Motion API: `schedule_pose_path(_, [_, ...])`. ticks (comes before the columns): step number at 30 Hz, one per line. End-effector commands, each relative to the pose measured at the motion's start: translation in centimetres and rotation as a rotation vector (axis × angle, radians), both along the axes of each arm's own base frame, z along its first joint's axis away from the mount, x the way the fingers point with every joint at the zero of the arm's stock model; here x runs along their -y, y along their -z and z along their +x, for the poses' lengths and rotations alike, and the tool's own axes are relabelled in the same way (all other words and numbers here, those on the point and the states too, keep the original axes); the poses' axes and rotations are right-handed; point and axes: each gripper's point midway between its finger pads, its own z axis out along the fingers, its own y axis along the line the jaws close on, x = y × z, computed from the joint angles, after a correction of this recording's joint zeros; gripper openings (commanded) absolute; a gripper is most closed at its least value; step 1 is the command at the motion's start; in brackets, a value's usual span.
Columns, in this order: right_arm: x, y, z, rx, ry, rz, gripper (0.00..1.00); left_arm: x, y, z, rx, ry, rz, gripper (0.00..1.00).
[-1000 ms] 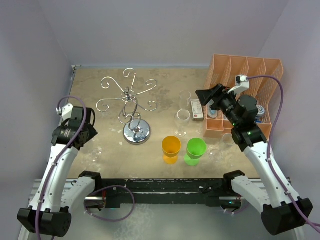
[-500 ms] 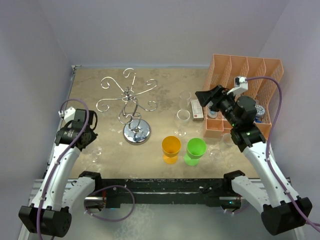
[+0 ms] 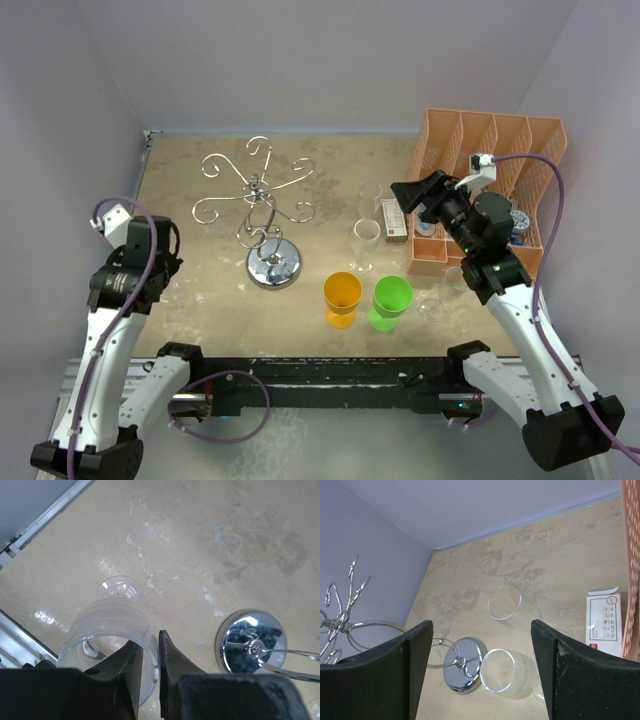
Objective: Place the wine glass upside down on the wine glass rack
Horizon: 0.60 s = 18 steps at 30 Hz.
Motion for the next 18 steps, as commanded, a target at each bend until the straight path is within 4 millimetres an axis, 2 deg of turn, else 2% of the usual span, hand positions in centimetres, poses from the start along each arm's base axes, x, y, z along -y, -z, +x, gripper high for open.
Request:
schedule_pose_path(1, [-0.4, -2.3, -0.3, 0.057, -0.018, 0.035, 0.8, -1.4, -6.7, 0.2, 0.223, -0.064, 0.029, 0.09])
schedule_pose_path(2, [-0.5, -2.5, -0.3, 0.059, -0.022, 0.039, 0.8, -1.6, -8.2, 0.1, 0.264, -0.068, 0.032, 0.1])
schedule_pose_path(7, [-1.3, -3.8, -0.5, 0.074, -0.061, 0.074, 0.8, -2.2, -18.4, -0.2, 0.556, -0.079, 0.031, 0.12])
schedule_pose_path(10, [-1.9, -3.8, -0.4, 0.064, -0.088, 0.099, 0.79, -2.2, -24.5, -0.8, 0.747, -0.075, 0.011, 0.12])
schedule_pose_path(11, [-2.1, -5.1, -0.4, 0.084, -0.098, 0.114, 0.79, -2.0, -26.4, -1.0, 0.811, -0.064, 0.0, 0.12])
schedule_pose_path(14, [-3.0, -6.5, -0.7, 0.117, -0.156, 0.142, 0.79, -1.0, -30.8, -1.3, 0.973, -0.002, -0.037, 0.12])
schedule_pose_path(18, [-4.6, -7.9, -1.5, 0.159, -0.265, 0.187, 0.79, 1.6, -34.7, -1.0, 1.101, 0.149, -0.086, 0.13])
